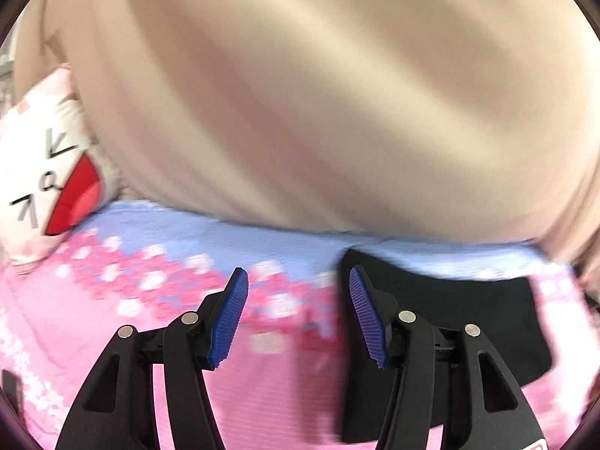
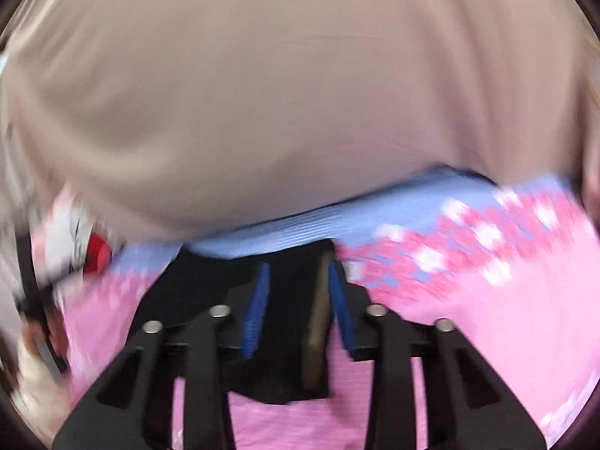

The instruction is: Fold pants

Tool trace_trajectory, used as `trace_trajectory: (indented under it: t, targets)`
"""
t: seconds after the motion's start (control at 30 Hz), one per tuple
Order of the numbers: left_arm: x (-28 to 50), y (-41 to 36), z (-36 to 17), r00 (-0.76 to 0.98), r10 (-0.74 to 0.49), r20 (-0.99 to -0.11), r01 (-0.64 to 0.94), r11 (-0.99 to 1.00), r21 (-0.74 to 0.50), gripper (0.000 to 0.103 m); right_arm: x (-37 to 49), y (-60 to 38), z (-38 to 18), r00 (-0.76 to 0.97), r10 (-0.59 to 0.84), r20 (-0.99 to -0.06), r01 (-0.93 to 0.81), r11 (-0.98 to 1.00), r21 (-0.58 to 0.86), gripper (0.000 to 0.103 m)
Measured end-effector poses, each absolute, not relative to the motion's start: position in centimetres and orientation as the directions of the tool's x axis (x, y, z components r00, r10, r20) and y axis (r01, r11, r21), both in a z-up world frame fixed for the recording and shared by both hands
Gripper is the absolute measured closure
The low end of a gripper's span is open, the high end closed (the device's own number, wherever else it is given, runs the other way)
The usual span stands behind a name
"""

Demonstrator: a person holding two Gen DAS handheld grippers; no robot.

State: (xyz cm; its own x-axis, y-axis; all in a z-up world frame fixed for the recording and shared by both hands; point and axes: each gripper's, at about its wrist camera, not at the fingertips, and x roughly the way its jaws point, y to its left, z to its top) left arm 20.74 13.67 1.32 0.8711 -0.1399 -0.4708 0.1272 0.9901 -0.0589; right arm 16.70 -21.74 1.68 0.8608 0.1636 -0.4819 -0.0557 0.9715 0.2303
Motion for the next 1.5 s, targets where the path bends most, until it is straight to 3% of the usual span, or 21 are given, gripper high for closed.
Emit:
trace_trajectory:
  t: [0.07,0.17,0.23,0.27,0.3,0.37,0.43,0.47,0.5,0.53,0.6,0.67,0.77,0.9,1.03,1.1,1.13,1.23,1.33,1.37,1.5]
  targets:
    - [21.4,11.6,1.2,0.845,-0.184,-0.502,0.164,0.983,-0.083,0.046,19.4,-18.1,1.2,0.814,0.187,-0.55,-0.12,0.98,0.157,0.081]
    - [24.1,7.1,-1.4,0.785,-0.156,-0.599,0.17,0.985,-0.033,0.046,23.0,-16.2,-0.7,0.789,0.068,-0.611,-0.081,0.997,0.007,0.081]
    - [25.0,5.8,-3.7,0.755,-0.112,-0.647,0.149,0.989,0.002,0.046,24.7,-18.8,-1.8,0.765,0.042,-0.642,0.0,0.998,0.065,0.076]
    - [25.3,5.7,-4.4,0.738,-0.128,-0.663,0.165,0.986,-0.008,0.047,25.1,-19.9,-2.1,0.756,0.059,-0.652,0.014,0.994,0.106,0.066]
    - [25.5,5.7,-5.2,0.723,-0.141,-0.676,0.18,0.984,-0.012,0.047,25.5,-20.9,-2.3,0.752,0.076,-0.655,0.019,0.991,0.136,0.044]
    - [26.4,5.2,-6.8,0.712,-0.099,-0.695,0.168,0.985,0.032,0.047,26.2,-22.5,-3.1,0.75,0.051,-0.659,0.033,0.993,0.115,0.024]
    - [27.6,4.7,-8.0,0.709,-0.047,-0.703,0.136,0.988,0.071,0.047,27.8,-22.6,-4.4,0.714,0.08,-0.695,-0.007,0.994,0.107,0.065]
    - [28.0,4.8,-8.4,0.711,-0.035,-0.703,0.126,0.989,0.079,0.044,28.3,-22.8,-4.8,0.698,0.12,-0.706,-0.02,0.989,0.148,0.076]
    - [28.2,5.0,-8.7,0.724,-0.023,-0.689,0.117,0.989,0.089,0.042,28.2,-22.9,-4.1,0.72,0.123,-0.683,-0.023,0.988,0.153,0.1]
    - [28.3,4.9,-8.8,0.738,-0.017,-0.675,0.116,0.988,0.102,0.039,27.6,-22.7,-2.7,0.759,0.141,-0.636,-0.054,0.987,0.154,0.1]
    - [28.3,4.7,-9.0,0.765,0.031,-0.643,0.09,0.984,0.154,0.015,28.0,-23.0,-2.5,0.785,0.091,-0.613,-0.037,0.994,0.101,0.098]
    - [28.3,4.7,-9.6,0.785,0.05,-0.617,0.069,0.983,0.167,0.011,30.9,-23.8,-6.5,0.662,0.079,-0.745,-0.019,0.996,0.088,0.095]
    - [27.7,5.3,-8.6,0.774,0.037,-0.632,0.071,0.987,0.144,0.016,28.2,-25.2,-3.6,0.747,0.125,-0.653,0.006,0.981,0.194,0.087]
    - [26.6,6.3,-5.2,0.797,-0.036,-0.602,0.077,0.996,0.043,0.017,23.6,-23.5,1.1,0.831,0.162,-0.532,-0.053,0.975,0.214,0.087]
    - [31.8,4.7,-4.4,0.76,0.014,-0.649,0.018,0.999,0.042,0.017,27.4,-17.5,-0.5,0.722,0.239,-0.65,-0.177,0.971,0.161,0.089]
    - [36.5,4.1,-7.2,0.681,0.134,-0.72,-0.045,0.989,0.142,0.023,31.3,-18.2,-3.9,0.674,0.093,-0.733,-0.082,0.995,0.05,0.091]
    - [38.1,4.4,-8.7,0.646,0.162,-0.746,-0.064,0.985,0.159,0.022,33.5,-20.3,-6.1,0.64,-0.015,-0.768,0.01,1.0,-0.011,0.078]
    - [39.6,6.5,-9.4,0.6,0.06,-0.798,-0.09,0.996,0.007,0.018,33.4,-25.4,-6.4,0.633,0.015,-0.774,0.155,0.977,0.145,0.077]
    - [38.0,7.4,-7.5,0.647,0.015,-0.762,-0.056,0.998,-0.028,0.027,27.5,-26.4,-2.6,0.762,0.064,-0.644,0.099,0.972,0.214,0.077]
    - [36.4,8.0,-6.4,0.668,-0.005,-0.744,-0.051,0.997,-0.052,0.035,24.1,-25.5,-1.0,0.793,0.088,-0.603,0.038,0.98,0.193,0.077]
    - [27.8,9.3,-2.5,0.767,-0.135,-0.627,0.084,0.99,-0.11,0.032,15.7,-22.1,-0.3,0.782,0.153,-0.604,-0.123,0.988,0.091,0.077]
